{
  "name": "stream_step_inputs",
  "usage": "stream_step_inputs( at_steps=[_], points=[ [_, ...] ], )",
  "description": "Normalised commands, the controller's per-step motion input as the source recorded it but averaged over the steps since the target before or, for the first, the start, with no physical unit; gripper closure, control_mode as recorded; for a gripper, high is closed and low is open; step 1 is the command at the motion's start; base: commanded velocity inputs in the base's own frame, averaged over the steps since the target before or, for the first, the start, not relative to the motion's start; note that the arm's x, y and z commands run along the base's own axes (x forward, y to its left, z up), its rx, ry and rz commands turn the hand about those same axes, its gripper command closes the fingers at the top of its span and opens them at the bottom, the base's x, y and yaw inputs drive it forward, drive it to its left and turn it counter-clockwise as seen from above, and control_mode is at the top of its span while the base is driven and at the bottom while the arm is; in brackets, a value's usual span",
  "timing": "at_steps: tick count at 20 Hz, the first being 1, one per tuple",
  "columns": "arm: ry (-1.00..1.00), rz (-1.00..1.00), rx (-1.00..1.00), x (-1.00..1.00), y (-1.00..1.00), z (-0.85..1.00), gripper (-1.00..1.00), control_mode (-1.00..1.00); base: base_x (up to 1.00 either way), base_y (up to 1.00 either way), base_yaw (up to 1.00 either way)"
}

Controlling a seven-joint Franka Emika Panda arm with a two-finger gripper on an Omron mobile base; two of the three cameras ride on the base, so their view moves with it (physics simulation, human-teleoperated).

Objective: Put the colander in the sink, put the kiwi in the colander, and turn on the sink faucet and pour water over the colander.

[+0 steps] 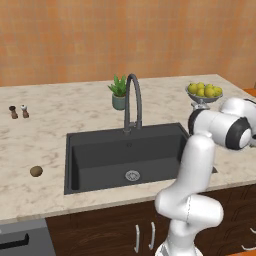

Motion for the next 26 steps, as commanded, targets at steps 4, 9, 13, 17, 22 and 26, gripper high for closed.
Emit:
stream_step_inputs(
  at_steps=[4,9,13,17,22,26],
  points=[
    [-0.06,0.28,-0.08,-0.3,0.33,0.42,1.0,-1.0,0.0,0.0,0.0],
    [-0.01,0.3,-0.07,-0.17,0.61,0.3,1.0,-1.0,0.0,0.0,0.0],
    [0.0,0.28,-0.08,-0.14,0.76,0.22,1.0,-1.0,0.0,0.0,0.0],
    [0.0,0.27,-0.07,-0.11,0.75,0.26,1.0,-1.0,0.0,0.0,0.0],
    [0.0,0.24,-0.08,-0.04,0.83,0.13,1.0,-1.0,0.0,0.0,0.0],
    [0.0,0.22,-0.09,0.0,0.82,0.03,1.0,-1.0,0.0,0.0,0.0]
  ],
)
